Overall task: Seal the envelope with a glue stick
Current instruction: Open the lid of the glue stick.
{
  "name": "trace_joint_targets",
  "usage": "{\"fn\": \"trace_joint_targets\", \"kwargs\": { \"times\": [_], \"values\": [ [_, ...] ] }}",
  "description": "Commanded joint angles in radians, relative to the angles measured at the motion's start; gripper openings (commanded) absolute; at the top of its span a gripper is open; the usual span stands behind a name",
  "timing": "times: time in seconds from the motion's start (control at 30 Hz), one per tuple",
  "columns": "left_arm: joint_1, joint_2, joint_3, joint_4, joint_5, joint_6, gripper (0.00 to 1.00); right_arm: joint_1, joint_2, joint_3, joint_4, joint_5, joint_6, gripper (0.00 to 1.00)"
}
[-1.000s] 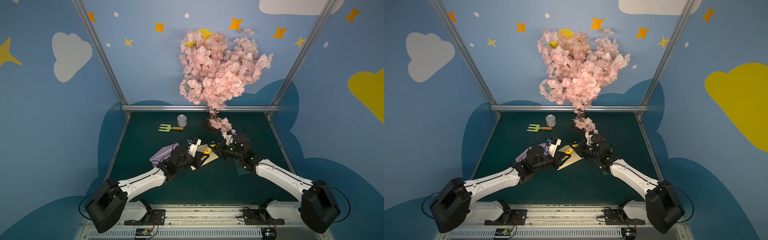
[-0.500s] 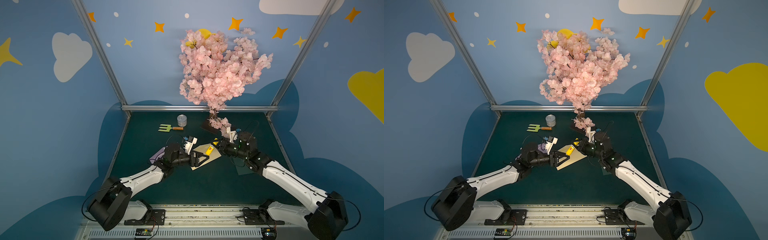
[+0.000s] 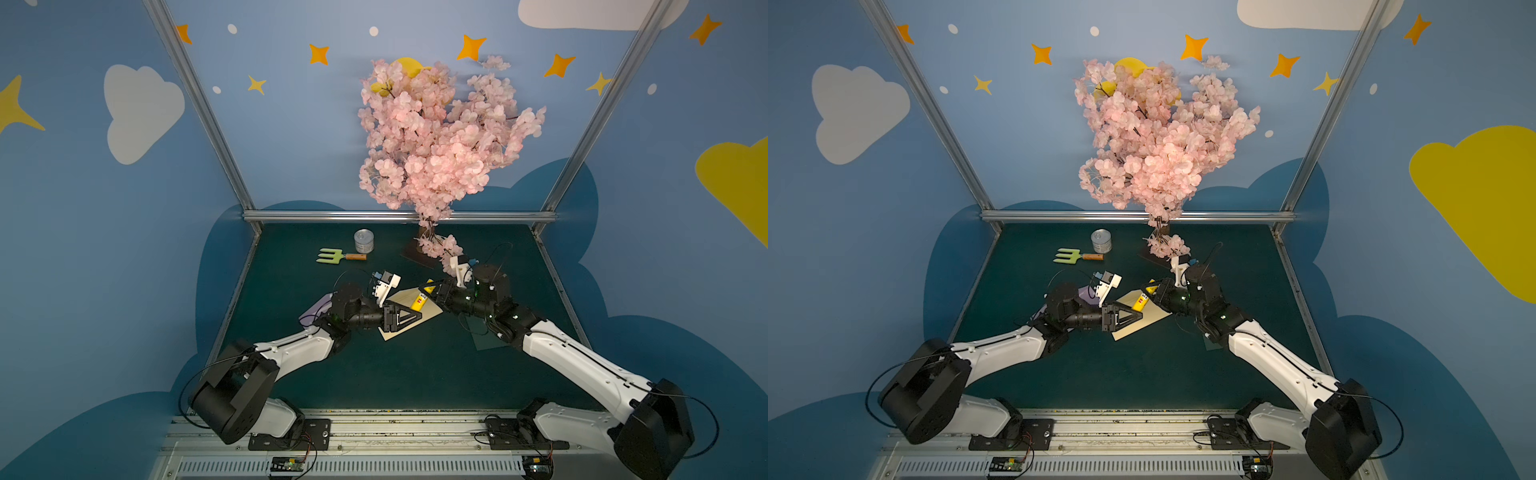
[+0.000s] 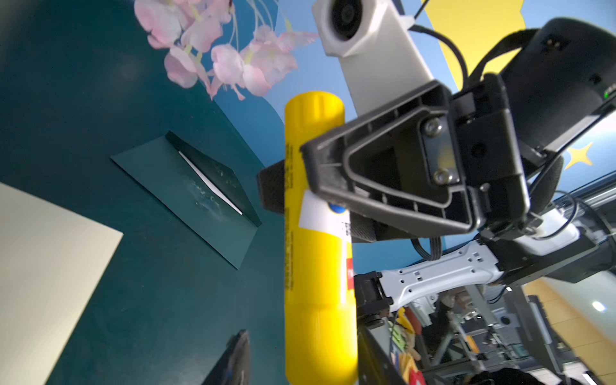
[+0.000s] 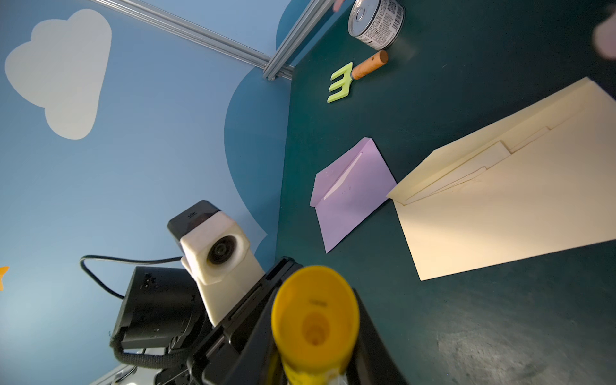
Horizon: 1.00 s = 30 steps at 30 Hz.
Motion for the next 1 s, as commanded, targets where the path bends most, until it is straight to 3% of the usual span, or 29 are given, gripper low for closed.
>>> {"fn": "trace_joint_targets", "kwargs": {
  "times": [0.0, 0.13, 0.23, 0.33, 0.47, 0.6, 0.77, 0.87, 0.97],
  "values": [
    [0.006, -0.001, 0.026, 0.055, 0.033, -0.011, 0.39, 0.003, 0.004, 0.029, -0.001, -0.006, -0.004, 0.0],
    [0.008, 0.004, 0.029, 0.051, 0.043, -0.013, 0.32, 0.004, 0.019, 0.036, -0.003, -0.017, -0.005, 0.0],
    [0.006, 0.007, 0.031, 0.051, 0.047, -0.014, 0.45, 0.005, 0.027, 0.037, -0.001, -0.02, -0.002, 0.0],
    [0.006, 0.007, 0.034, 0.05, 0.045, -0.013, 0.45, 0.006, 0.026, 0.041, -0.004, -0.018, -0.005, 0.0],
    [0.006, 0.022, 0.041, 0.047, 0.054, -0.015, 0.31, 0.006, 0.025, 0.043, -0.012, -0.012, -0.011, 0.0],
    [0.006, 0.033, 0.045, 0.04, 0.055, -0.013, 0.03, 0.007, 0.024, 0.047, -0.017, -0.01, -0.016, 0.0],
    [0.006, 0.03, 0.052, 0.007, 0.046, 0.011, 0.03, 0.009, 0.039, 0.078, -0.054, -0.051, -0.042, 0.0],
    [0.006, 0.014, 0.052, -0.019, 0.033, 0.033, 0.03, 0.009, 0.039, 0.071, -0.037, -0.068, -0.037, 0.24],
    [0.007, 0.005, 0.053, -0.039, 0.02, 0.041, 0.03, 0.009, 0.033, 0.062, -0.029, -0.073, -0.03, 0.38]
  ]
}}
